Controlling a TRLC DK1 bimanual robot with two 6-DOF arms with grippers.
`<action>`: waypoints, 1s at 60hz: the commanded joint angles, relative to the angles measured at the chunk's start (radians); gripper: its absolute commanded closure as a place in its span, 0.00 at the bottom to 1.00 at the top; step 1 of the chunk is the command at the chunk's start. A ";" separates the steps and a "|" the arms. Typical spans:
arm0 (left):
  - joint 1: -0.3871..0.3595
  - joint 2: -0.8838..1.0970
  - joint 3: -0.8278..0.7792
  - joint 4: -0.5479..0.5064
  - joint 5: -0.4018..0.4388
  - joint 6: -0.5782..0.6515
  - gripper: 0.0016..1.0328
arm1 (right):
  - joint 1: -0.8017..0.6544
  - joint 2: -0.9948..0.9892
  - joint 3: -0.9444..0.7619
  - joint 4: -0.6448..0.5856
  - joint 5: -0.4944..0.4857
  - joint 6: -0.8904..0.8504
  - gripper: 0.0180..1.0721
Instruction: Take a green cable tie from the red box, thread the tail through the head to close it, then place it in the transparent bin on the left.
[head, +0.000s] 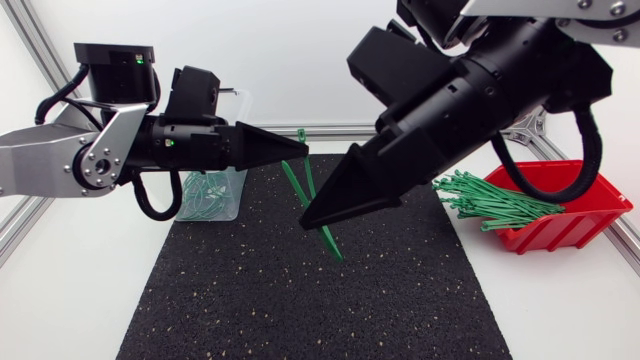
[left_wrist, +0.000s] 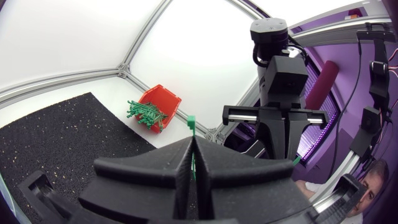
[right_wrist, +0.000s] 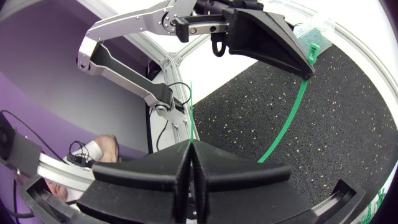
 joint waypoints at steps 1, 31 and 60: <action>0.018 -0.017 -0.022 0.018 0.025 -0.034 0.97 | -0.012 -0.010 -0.019 0.008 -0.035 0.104 0.95; 0.074 0.003 -0.059 0.121 0.097 -0.067 0.97 | -0.047 0.000 -0.095 0.256 -0.239 0.616 0.95; 0.076 0.010 -0.091 0.183 0.111 -0.064 0.97 | -0.088 0.118 -0.006 0.260 -0.249 1.089 0.95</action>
